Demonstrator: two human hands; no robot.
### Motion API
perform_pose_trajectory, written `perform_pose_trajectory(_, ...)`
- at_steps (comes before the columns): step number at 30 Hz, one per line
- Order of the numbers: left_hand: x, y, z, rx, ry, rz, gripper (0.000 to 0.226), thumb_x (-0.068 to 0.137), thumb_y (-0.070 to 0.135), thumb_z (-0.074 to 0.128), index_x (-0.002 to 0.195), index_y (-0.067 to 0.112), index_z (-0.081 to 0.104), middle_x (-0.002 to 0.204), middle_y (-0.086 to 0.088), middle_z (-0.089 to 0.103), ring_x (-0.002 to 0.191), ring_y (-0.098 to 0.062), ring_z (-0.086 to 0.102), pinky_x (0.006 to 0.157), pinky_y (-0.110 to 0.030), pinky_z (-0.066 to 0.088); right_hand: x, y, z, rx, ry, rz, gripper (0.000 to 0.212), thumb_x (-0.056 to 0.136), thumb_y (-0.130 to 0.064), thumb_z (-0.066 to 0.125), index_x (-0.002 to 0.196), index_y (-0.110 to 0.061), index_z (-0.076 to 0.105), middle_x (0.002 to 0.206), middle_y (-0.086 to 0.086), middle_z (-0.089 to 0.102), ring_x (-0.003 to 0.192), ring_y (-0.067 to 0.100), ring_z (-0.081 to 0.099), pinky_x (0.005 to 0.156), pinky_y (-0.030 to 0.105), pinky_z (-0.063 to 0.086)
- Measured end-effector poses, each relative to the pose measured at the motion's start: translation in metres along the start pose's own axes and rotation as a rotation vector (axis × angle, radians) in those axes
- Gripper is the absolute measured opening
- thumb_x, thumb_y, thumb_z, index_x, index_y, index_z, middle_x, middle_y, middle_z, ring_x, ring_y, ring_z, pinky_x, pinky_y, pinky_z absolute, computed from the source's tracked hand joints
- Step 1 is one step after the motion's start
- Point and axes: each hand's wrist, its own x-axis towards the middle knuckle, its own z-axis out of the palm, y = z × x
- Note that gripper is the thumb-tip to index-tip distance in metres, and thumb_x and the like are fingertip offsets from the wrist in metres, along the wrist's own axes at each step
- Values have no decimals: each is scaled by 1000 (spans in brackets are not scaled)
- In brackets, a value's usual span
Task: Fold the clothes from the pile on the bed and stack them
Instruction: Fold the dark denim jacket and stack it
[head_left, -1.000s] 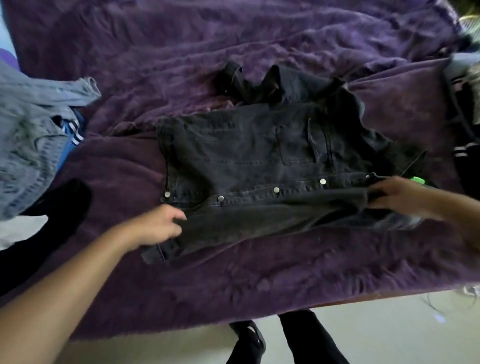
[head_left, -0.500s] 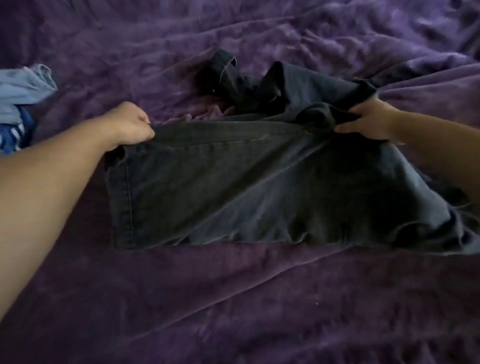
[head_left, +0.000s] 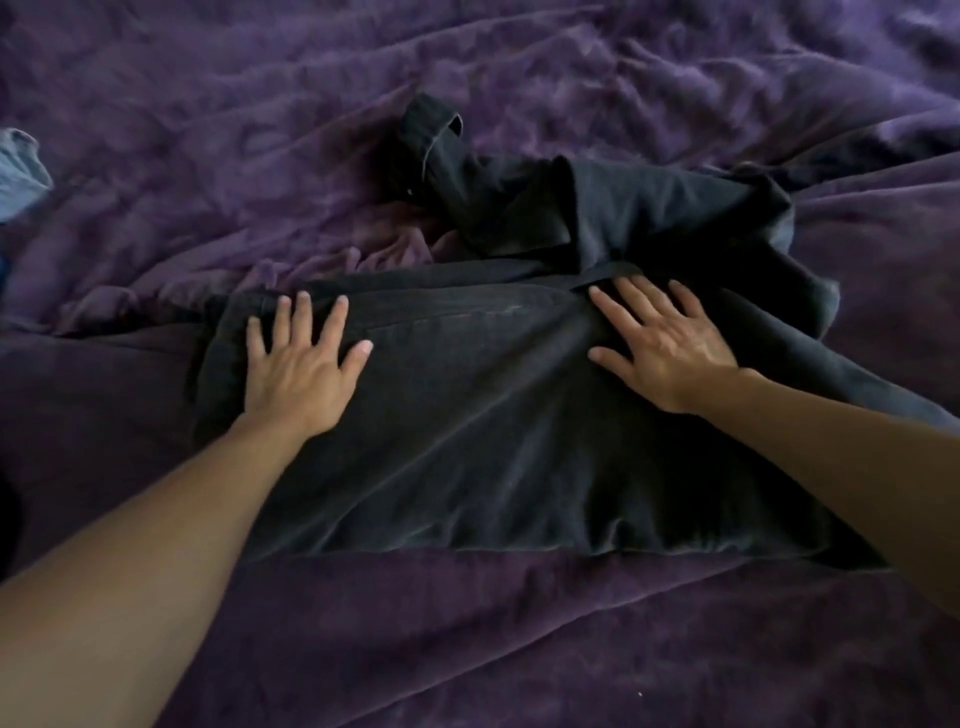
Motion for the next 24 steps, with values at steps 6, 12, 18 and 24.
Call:
perform_pose_trajectory(6,26,1,-7,-7,-169,18,70,92,65,7,152,31,-5,161,-9,4,148,-25,1,119,-50,3,20,-2,-39,364,-28,108,55,88,-57,52,134,-27,53,138,5,53,129,23,47,105,39,37)
perform_pose_trajectory(12,52,11,-50,-485,231,-38,55,90,55,48,131,19,51,131,-18,49,124,-37,44,104,-48,34,55,65,-115,809,404,850,53,77,-53,65,115,-15,64,109,8,66,96,26,62,77,32,50)
perform_pose_trajectory(18,144,76,-122,-1078,267,-91,77,77,47,69,143,24,37,144,-4,43,128,-19,46,106,-35,39,28,57,-104,1391,-28,874,42,65,-25,85,101,-7,72,87,15,74,72,30,72,60,42,59)
perform_pose_trajectory(24,158,115,-122,-1261,-273,-205,29,80,22,71,105,10,62,80,-6,63,40,-8,44,36,-13,26,-8,77,-94,1736,-375,825,51,60,-54,76,96,-18,78,104,9,73,93,24,71,66,34,59)
